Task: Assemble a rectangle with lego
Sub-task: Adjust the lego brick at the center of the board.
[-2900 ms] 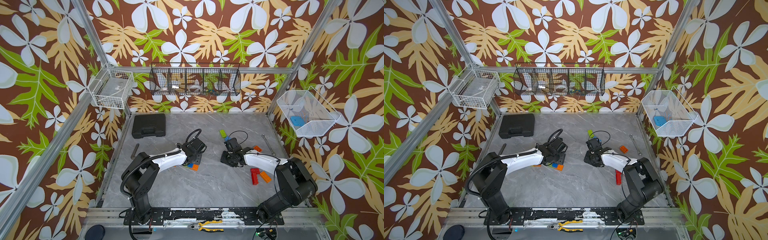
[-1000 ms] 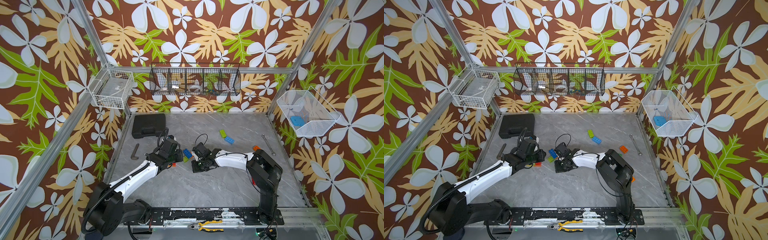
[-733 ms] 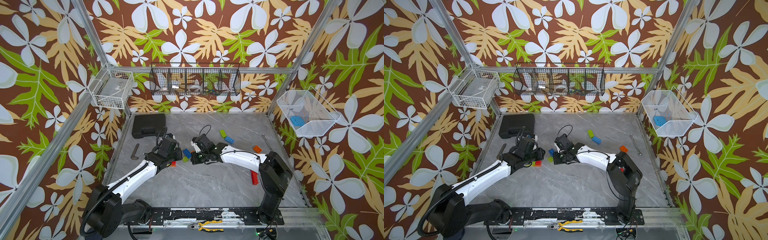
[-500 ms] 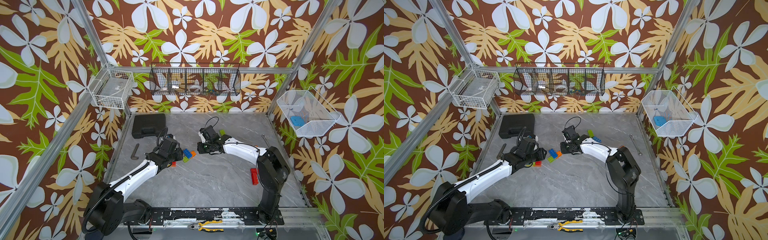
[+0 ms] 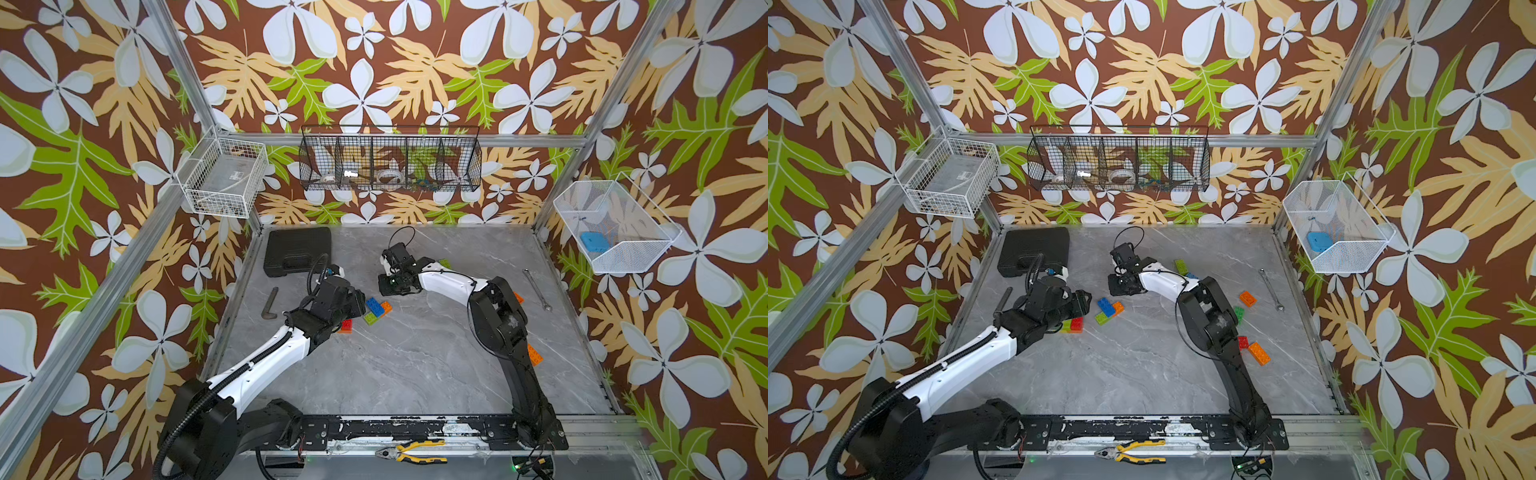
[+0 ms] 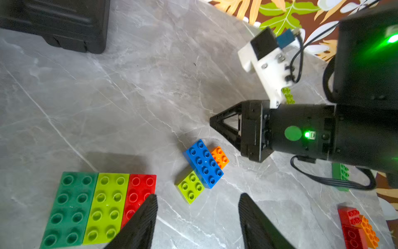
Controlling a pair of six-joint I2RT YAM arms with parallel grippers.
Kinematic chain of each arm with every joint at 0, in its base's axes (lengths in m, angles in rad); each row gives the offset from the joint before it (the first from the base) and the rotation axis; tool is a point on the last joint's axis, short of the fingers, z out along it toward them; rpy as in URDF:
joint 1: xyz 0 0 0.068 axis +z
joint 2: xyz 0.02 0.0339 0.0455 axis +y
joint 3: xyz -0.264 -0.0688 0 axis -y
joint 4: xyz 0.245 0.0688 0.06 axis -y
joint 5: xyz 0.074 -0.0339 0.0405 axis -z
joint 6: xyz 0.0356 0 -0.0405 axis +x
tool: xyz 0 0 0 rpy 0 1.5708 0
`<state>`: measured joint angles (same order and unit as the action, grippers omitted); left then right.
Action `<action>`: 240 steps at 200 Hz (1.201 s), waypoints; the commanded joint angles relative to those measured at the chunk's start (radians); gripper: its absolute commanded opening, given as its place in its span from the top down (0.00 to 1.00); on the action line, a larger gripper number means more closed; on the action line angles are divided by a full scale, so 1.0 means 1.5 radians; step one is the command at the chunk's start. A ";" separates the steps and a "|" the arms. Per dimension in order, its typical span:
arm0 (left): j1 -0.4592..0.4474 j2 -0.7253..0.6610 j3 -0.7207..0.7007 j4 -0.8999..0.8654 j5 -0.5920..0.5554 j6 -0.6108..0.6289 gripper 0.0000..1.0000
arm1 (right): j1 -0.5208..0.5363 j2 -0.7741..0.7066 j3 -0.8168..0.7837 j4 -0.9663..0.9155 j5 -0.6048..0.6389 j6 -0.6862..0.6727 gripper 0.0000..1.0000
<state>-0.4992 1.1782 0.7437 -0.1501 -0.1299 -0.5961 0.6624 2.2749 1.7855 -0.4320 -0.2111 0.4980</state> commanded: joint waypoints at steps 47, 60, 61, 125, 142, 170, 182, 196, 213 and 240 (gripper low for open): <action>0.001 -0.019 0.001 0.029 -0.030 0.012 0.36 | 0.010 -0.002 -0.058 0.007 -0.025 0.020 0.83; 0.001 -0.019 0.004 0.030 -0.029 0.014 0.37 | 0.012 -0.010 -0.070 0.007 -0.028 0.020 0.83; 0.001 -0.019 0.004 0.030 -0.029 0.014 0.37 | 0.013 -0.011 -0.072 0.007 -0.028 0.020 0.83; 0.001 -0.020 0.001 0.032 -0.027 0.016 0.37 | 0.040 -0.070 -0.158 0.012 -0.040 0.020 0.84; 0.001 -0.021 0.001 0.029 -0.026 0.017 0.37 | 0.047 -0.092 -0.196 0.018 -0.039 0.026 0.84; 0.001 -0.028 0.003 0.023 -0.028 0.020 0.38 | 0.048 -0.140 -0.257 0.028 -0.047 0.032 0.83; 0.001 -0.031 0.009 0.020 -0.034 0.029 0.37 | 0.045 -0.161 -0.257 0.011 -0.040 0.019 0.82; 0.001 -0.033 0.026 0.006 -0.049 0.050 0.37 | 0.025 -0.195 -0.254 -0.016 -0.017 -0.004 0.80; 0.001 -0.034 0.052 -0.010 -0.076 0.084 0.37 | -0.025 -0.248 -0.255 -0.042 0.021 -0.027 0.77; 0.002 -0.028 0.063 0.001 -0.094 0.124 0.30 | -0.146 -0.305 -0.268 -0.084 0.156 -0.080 0.59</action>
<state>-0.4992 1.1313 0.8314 -0.1570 -0.2230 -0.4866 0.5594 1.8610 1.3949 -0.4667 -0.1890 0.4625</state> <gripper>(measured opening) 0.647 0.327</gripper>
